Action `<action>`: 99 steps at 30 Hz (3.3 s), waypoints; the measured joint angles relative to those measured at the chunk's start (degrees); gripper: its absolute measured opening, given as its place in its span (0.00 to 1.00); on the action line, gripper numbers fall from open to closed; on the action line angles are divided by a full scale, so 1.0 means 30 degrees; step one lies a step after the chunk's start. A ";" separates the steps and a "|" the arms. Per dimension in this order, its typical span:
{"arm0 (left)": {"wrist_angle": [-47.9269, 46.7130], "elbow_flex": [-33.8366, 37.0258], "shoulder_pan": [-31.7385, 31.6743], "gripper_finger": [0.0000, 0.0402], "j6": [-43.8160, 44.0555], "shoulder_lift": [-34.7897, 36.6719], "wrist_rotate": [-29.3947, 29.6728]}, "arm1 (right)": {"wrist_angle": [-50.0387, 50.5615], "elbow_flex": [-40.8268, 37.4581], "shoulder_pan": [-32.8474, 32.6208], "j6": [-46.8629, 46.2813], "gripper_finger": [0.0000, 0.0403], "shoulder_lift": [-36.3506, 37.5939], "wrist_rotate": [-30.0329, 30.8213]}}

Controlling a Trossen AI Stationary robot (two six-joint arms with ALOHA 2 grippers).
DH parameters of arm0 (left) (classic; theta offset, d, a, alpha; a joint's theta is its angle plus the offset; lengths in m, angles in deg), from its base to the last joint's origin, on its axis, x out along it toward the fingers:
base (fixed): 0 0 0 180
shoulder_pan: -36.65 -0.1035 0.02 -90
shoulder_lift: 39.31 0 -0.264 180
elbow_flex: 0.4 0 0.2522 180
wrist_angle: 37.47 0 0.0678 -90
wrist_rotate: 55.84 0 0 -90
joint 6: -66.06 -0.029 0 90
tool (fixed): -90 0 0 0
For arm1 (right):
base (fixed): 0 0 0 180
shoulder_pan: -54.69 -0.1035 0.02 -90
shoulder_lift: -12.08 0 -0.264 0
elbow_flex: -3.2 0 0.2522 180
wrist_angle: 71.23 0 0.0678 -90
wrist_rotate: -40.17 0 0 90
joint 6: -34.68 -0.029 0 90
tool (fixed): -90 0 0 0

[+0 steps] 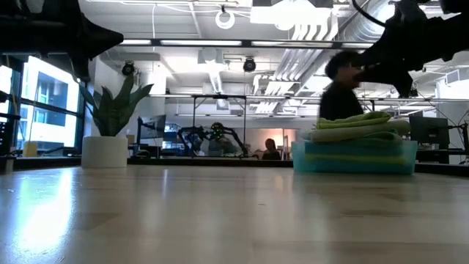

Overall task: Fold microfiber towels
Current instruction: Return to Home Position

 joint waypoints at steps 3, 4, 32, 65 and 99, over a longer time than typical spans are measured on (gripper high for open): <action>0.0000 0.0000 -0.0536 0.05 0.0003 0.0000 0.0000 | 0.0000 0.0000 -0.0007 0.0000 0.45 0.0650 0.0003; 0.0000 0.0000 -0.0687 0.05 0.0002 0.0000 0.0000 | 0.0000 0.0000 -0.0007 0.0000 0.45 0.0867 0.0003; 0.0000 0.0000 -0.3106 0.05 0.0000 0.0007 0.0006 | -0.3368 -0.2546 0.1936 0.0001 0.45 0.4491 0.0011; 0.0022 0.0000 -0.9019 0.05 0.0007 0.0007 -0.0226 | -0.4084 -0.5151 1.2621 -0.0131 0.45 0.6325 -0.0164; 0.0029 0.0000 -1.1132 0.05 0.0000 -0.0029 0.0393 | -0.4087 -0.5166 1.6269 -0.0132 0.45 0.7212 -0.0157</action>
